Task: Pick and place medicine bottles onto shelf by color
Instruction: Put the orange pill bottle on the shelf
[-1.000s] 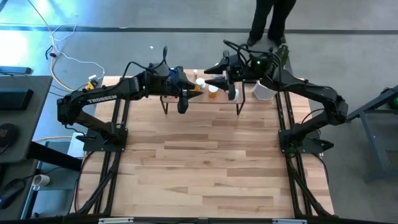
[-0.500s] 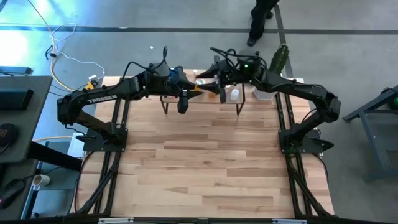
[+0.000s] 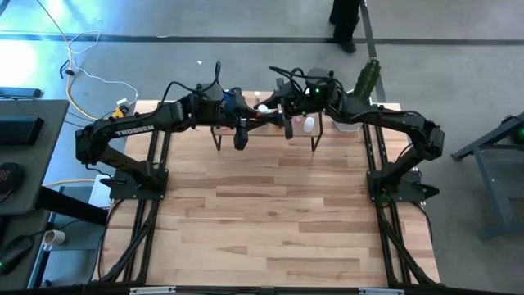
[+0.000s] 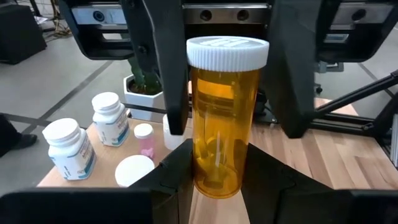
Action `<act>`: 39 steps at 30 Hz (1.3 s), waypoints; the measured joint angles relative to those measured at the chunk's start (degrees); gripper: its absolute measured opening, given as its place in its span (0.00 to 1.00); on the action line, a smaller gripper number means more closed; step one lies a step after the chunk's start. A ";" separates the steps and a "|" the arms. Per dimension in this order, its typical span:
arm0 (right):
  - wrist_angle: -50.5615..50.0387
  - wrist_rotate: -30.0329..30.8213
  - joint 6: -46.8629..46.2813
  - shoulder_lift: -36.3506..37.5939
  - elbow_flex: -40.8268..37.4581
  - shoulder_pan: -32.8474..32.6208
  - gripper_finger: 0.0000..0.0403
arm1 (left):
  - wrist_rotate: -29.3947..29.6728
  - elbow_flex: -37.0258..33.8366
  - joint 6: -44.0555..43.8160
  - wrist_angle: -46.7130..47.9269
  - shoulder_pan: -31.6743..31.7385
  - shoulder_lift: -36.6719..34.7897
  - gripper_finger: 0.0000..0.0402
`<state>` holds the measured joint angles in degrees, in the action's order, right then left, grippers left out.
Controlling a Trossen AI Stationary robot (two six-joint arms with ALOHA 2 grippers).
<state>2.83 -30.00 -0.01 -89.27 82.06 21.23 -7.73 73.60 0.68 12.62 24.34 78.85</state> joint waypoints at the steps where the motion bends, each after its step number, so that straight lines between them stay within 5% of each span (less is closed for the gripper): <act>1: 0.00 -0.02 0.00 0.00 0.00 0.00 0.35 | 0.00 0.00 -0.01 0.00 0.00 0.00 0.24; 15: -0.44 0.16 0.01 0.00 0.00 0.00 0.23 | -0.09 0.00 -0.01 0.00 -0.02 0.00 0.24; 28: -0.46 0.14 -0.18 0.00 0.00 0.02 0.24 | -0.14 0.00 -0.01 0.15 -0.02 0.00 0.25; 39: -2.28 3.00 -1.50 0.02 0.04 0.02 0.24 | -0.09 -0.04 0.00 6.90 0.02 -0.72 0.50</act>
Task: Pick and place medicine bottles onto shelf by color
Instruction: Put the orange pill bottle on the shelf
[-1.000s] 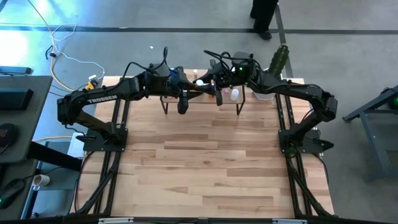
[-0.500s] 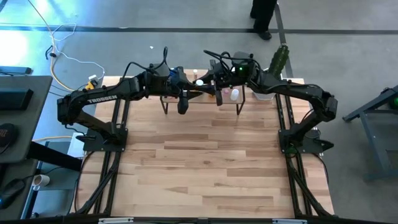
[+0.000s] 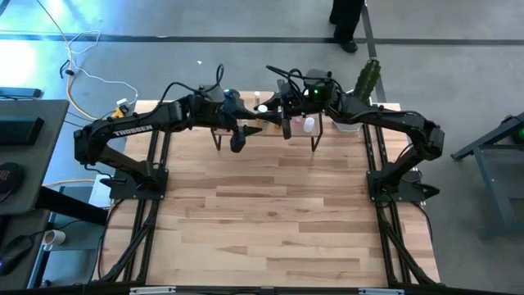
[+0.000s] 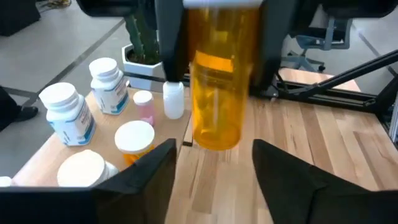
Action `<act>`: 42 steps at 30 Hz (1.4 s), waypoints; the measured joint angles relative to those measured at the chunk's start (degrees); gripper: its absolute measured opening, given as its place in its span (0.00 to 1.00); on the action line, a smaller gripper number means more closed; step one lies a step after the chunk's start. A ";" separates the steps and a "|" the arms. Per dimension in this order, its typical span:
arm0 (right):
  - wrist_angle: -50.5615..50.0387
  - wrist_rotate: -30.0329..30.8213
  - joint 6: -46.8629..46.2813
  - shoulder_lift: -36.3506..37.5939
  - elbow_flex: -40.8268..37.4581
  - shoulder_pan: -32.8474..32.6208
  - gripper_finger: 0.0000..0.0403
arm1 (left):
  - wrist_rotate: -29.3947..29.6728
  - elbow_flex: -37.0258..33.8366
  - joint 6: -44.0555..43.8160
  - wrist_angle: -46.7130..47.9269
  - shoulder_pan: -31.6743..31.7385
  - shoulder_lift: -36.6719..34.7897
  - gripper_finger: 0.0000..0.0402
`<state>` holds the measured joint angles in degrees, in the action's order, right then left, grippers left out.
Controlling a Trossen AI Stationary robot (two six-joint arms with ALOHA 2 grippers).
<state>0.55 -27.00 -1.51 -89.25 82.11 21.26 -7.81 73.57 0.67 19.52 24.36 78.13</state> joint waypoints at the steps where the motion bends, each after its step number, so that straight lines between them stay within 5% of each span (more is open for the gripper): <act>1: -0.42 0.08 0.05 0.10 0.00 0.00 0.24 | 0.47 -0.01 0.02 0.04 0.00 -0.26 0.52; 18: -6.17 15.85 1.98 8.54 0.00 0.26 0.24 | 4.02 -0.01 1.61 4.48 1.18 -6.81 0.58; 35: -18.88 24.25 1.99 24.20 0.00 0.50 0.24 | 4.22 -0.01 2.99 5.08 1.18 -8.37 0.58; 42: -25.91 32.69 3.03 30.57 -1.12 0.50 0.24 | 4.24 -0.01 2.99 4.25 1.18 -8.35 0.58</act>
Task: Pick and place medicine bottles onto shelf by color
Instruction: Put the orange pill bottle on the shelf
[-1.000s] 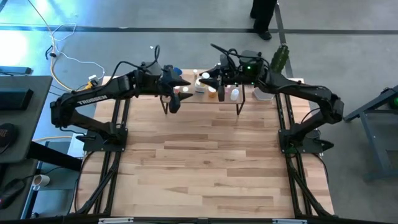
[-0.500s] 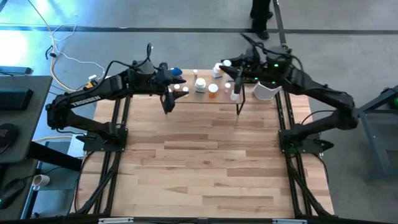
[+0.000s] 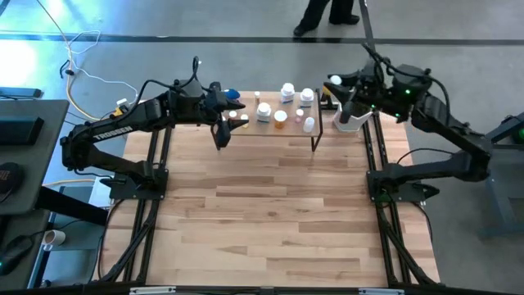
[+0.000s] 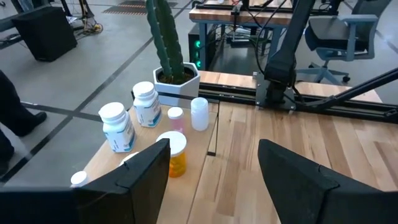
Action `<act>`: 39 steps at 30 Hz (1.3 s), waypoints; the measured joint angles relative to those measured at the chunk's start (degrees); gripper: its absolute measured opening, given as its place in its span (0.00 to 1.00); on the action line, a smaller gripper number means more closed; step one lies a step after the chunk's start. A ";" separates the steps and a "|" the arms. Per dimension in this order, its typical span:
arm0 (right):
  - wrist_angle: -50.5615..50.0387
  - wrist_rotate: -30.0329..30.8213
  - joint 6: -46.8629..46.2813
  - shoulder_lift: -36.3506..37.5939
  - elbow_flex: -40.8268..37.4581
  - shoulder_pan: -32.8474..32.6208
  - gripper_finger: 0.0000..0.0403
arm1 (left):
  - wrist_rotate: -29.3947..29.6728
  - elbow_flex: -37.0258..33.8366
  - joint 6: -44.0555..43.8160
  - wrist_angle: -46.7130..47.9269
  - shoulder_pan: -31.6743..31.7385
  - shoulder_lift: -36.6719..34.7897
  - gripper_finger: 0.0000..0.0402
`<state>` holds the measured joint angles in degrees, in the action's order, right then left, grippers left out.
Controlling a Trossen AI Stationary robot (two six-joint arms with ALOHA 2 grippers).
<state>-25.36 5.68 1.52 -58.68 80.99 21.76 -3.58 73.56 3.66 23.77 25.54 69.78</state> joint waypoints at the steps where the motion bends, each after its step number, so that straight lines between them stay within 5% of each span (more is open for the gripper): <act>1: -0.64 0.87 -0.13 0.95 -1.00 0.00 0.24 | -0.02 0.00 -0.02 0.00 0.00 0.00 0.58; 10: 7.66 2.65 -7.09 8.37 -18.39 -0.02 0.24 | -0.02 0.00 -0.41 -0.02 0.00 0.02 0.58; 23: 30.01 -0.07 -15.02 7.85 -37.01 -2.95 0.24 | 2.11 0.00 -0.42 -0.04 0.00 0.04 0.58; 39: 48.21 11.10 -12.62 -11.49 -36.67 -13.16 0.24 | 2.95 0.00 -0.56 0.60 0.38 -0.12 0.58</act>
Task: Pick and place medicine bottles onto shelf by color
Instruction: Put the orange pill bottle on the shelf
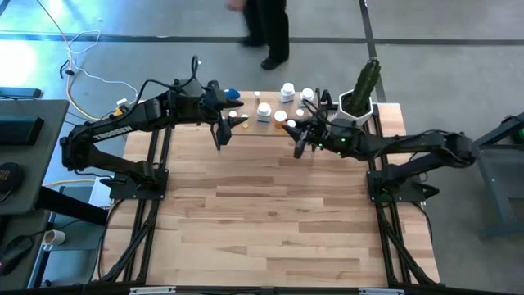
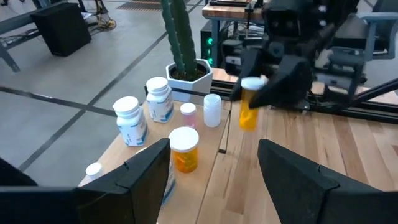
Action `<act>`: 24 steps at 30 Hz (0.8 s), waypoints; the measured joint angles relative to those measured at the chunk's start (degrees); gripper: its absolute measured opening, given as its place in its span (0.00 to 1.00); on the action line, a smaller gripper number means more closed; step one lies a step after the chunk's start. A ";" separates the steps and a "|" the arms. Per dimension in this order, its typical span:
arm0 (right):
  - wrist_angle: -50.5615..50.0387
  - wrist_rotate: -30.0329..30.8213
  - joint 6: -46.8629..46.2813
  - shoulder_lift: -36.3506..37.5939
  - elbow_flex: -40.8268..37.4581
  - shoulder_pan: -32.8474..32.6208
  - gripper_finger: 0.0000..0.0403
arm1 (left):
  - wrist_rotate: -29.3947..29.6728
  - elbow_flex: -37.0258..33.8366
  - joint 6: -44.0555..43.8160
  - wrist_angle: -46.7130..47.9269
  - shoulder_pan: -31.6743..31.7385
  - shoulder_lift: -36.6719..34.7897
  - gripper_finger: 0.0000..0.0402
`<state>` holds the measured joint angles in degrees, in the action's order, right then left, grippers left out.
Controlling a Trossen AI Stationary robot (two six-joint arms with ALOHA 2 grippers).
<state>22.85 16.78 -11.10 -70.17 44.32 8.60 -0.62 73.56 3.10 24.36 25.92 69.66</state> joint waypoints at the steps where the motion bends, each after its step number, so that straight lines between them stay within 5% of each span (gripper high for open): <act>1: 0.75 -0.12 0.57 -1.22 0.66 -0.19 0.24 | 0.03 0.00 -0.22 0.06 0.25 -0.22 0.58; 24: -3.58 0.47 10.08 -26.08 20.79 -0.63 0.24 | -0.19 0.06 -1.59 2.48 6.11 -6.16 0.58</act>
<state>19.27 17.25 -1.02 -96.25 65.11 7.97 -0.82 73.62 1.52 26.85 32.03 63.51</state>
